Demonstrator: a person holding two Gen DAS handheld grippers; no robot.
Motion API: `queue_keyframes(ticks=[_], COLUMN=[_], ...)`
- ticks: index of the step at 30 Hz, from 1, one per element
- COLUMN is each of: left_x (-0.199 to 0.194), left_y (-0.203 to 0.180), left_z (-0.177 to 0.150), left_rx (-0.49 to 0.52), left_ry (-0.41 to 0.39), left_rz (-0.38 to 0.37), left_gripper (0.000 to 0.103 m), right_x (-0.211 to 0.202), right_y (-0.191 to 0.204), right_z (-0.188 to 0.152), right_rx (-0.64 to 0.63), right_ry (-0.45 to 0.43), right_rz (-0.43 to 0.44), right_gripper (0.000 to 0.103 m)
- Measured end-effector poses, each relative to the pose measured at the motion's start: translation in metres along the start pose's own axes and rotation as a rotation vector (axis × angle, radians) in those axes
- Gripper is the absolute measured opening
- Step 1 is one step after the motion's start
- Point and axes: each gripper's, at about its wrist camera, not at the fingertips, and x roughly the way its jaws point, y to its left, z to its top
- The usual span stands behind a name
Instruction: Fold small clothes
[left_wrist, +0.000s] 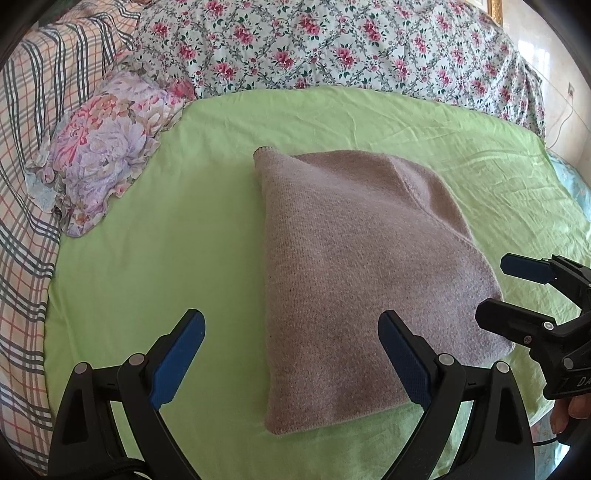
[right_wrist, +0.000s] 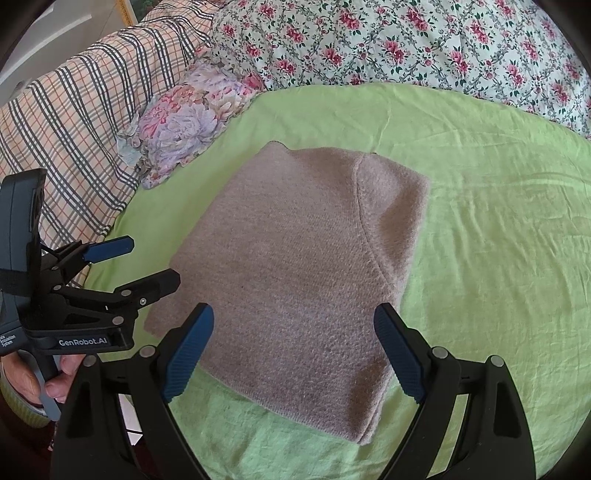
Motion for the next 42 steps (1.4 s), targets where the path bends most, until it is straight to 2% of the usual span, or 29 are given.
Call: queue_keyframes(ticks=[16, 42], left_x=[-0.002, 0.011], left_y=[-0.001, -0.002], left_z=[0.005, 0.009], left_rx=[0.007, 0.024], left_ry=[-0.016, 0.010], left_rz=[-0.002, 0.002], left_gripper=[0.095, 0.095], right_x=[0.000, 0.001], right_y=[0.002, -0.010], right_z=[0.003, 0.006], right_rx=[-0.001, 0.011], right_ry=[-0.002, -0.001], right_rz=[-0.002, -0.010], right_gripper=[0.089, 0.089])
